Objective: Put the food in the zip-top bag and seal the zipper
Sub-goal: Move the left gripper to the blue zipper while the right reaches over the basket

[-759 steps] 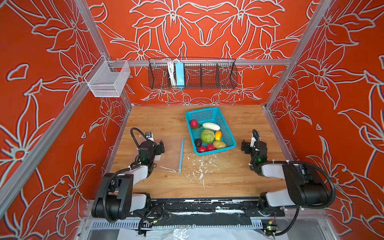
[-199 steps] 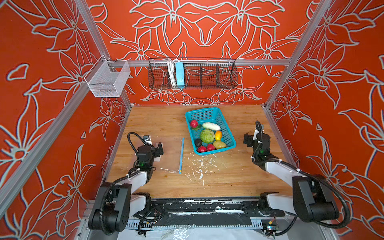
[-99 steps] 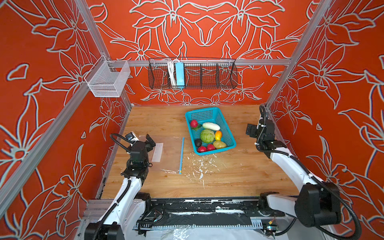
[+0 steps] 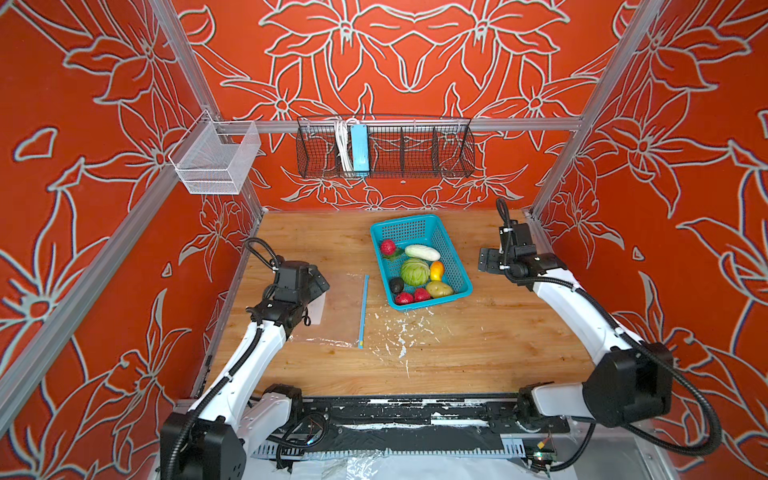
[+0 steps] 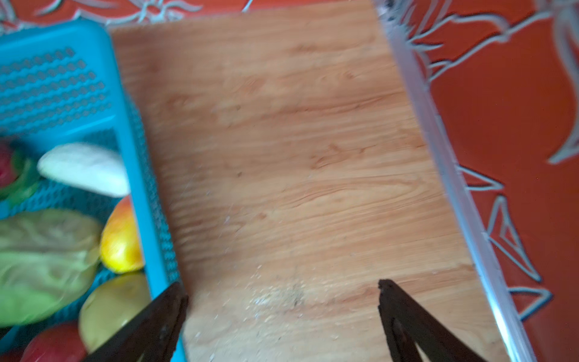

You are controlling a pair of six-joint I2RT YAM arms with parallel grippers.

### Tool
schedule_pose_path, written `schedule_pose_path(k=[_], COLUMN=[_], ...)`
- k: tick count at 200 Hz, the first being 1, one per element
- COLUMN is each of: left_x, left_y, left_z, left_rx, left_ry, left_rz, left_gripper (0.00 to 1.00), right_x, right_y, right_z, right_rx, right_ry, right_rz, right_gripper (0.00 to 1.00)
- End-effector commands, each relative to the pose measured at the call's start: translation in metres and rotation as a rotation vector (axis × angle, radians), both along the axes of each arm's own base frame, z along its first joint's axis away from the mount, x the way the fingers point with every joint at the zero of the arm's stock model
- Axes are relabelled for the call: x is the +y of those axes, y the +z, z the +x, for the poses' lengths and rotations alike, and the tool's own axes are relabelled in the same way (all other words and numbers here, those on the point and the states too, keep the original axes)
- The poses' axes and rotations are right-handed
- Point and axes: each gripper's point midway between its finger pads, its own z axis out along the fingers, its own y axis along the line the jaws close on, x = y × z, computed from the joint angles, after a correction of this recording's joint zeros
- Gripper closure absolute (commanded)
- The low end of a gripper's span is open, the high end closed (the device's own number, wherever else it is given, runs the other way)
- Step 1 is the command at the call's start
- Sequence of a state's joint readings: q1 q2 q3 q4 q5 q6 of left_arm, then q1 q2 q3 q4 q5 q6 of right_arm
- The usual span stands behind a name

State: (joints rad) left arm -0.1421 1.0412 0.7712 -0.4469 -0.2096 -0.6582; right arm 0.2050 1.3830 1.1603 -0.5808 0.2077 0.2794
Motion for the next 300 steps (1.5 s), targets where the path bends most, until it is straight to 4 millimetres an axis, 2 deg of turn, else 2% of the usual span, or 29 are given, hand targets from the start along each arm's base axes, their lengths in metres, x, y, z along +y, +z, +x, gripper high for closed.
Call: schedule_pose_path(k=[1, 13, 26, 45, 74, 100, 134, 168, 230, 255, 283, 300], left_x=[-0.029, -0.050, -0.064, -0.085, -0.119, -0.138, -0.136, -0.132, -0.139, -0.139, -0.137, -0.134], left_y=[-0.014, -0.017, -0.024, -0.033, -0.047, -0.066, -0.097, -0.107, -0.134, -0.138, -0.136, -0.135], left_z=[-0.017, -0.014, -0.014, -0.016, -0.023, -0.031, -0.037, -0.030, -0.019, -0.018, -0.017, -0.016], left_rx=[0.136, 0.157, 0.209, 0.275, 0.347, 0.408, 0.477, 0.488, 0.557, 0.569, 0.565, 0.558], left_ry=[-0.102, -0.194, -0.234, -0.295, -0.389, -0.444, -0.433, -0.417, -0.442, -0.439, -0.435, -0.424], left_rz=[-0.054, -0.083, -0.079, -0.055, -0.025, 0.022, 0.057, 0.101, 0.145, 0.157, 0.172, 0.181], left_gripper=[0.03, 0.03, 0.03, 0.03, 0.03, 0.03, 0.03, 0.00, 0.15, 0.21, 0.33, 0.56], right_x=[0.031, 0.049, 0.063, 0.075, 0.095, 0.101, 0.106, 0.107, 0.108, 0.108, 0.108, 0.108], right_y=[-0.008, -0.010, -0.009, -0.009, -0.013, -0.018, -0.025, -0.028, -0.028, -0.031, -0.034, -0.035], right_z=[-0.009, -0.006, -0.005, -0.005, -0.006, -0.007, -0.009, -0.013, -0.015, -0.017, -0.019, -0.019], right_rx=[0.114, 0.143, 0.163, 0.184, 0.229, 0.252, 0.269, 0.281, 0.276, 0.279, 0.284, 0.285], right_ry=[0.093, 0.148, 0.187, 0.212, 0.250, 0.261, 0.277, 0.295, 0.314, 0.314, 0.313, 0.311], right_rz=[0.065, 0.074, 0.052, 0.015, 0.064, 0.060, 0.075, 0.076, 0.079, 0.084, 0.088, 0.091], right_gripper=[0.02, 0.02, 0.02, 0.02, 0.02, 0.02, 0.02, 0.02, 0.02, 0.02, 0.02, 0.02])
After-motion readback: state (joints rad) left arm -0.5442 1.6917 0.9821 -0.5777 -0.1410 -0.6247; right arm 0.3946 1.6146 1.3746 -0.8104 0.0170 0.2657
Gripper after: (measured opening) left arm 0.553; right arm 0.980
